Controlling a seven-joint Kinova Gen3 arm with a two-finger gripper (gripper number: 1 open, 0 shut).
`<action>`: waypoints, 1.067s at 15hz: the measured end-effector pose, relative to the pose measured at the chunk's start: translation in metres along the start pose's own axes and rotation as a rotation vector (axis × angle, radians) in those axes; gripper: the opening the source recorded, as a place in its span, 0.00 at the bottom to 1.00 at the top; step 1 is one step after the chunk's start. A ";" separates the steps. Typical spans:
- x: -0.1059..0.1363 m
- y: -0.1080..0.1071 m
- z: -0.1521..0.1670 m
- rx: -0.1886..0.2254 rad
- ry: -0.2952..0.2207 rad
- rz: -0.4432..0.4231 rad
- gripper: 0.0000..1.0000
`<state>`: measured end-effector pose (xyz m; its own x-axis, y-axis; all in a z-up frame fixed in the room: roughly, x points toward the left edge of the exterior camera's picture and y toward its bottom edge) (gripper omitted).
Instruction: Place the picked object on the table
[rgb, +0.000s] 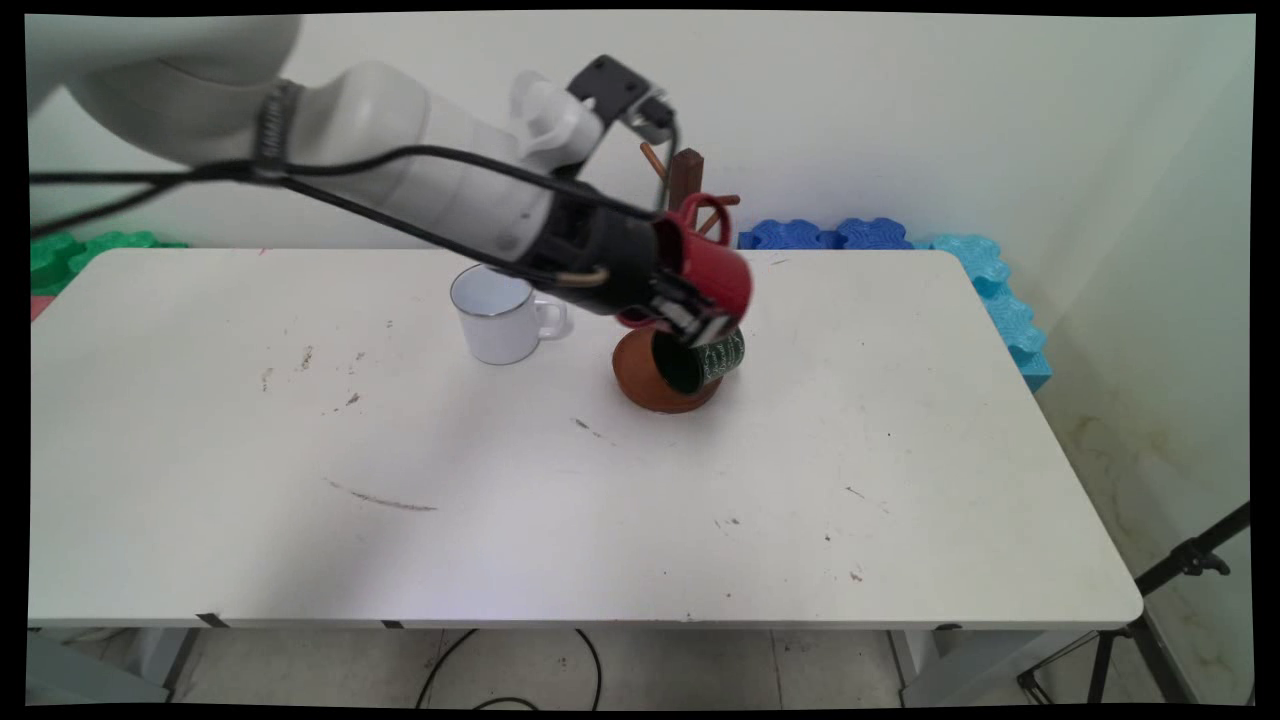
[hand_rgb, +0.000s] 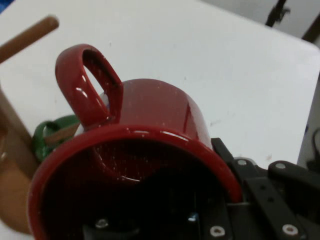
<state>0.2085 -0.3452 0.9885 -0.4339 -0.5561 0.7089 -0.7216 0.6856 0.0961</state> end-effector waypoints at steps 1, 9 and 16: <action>-0.002 -0.005 -0.005 -0.004 -0.025 0.022 0.00; -0.030 -0.052 -0.052 -0.056 -0.264 0.252 0.00; -0.076 -0.080 -0.080 -0.125 -0.483 0.404 0.00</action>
<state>0.3426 -0.3202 0.9828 -0.8737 -0.3713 0.3142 -0.3946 0.9188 -0.0116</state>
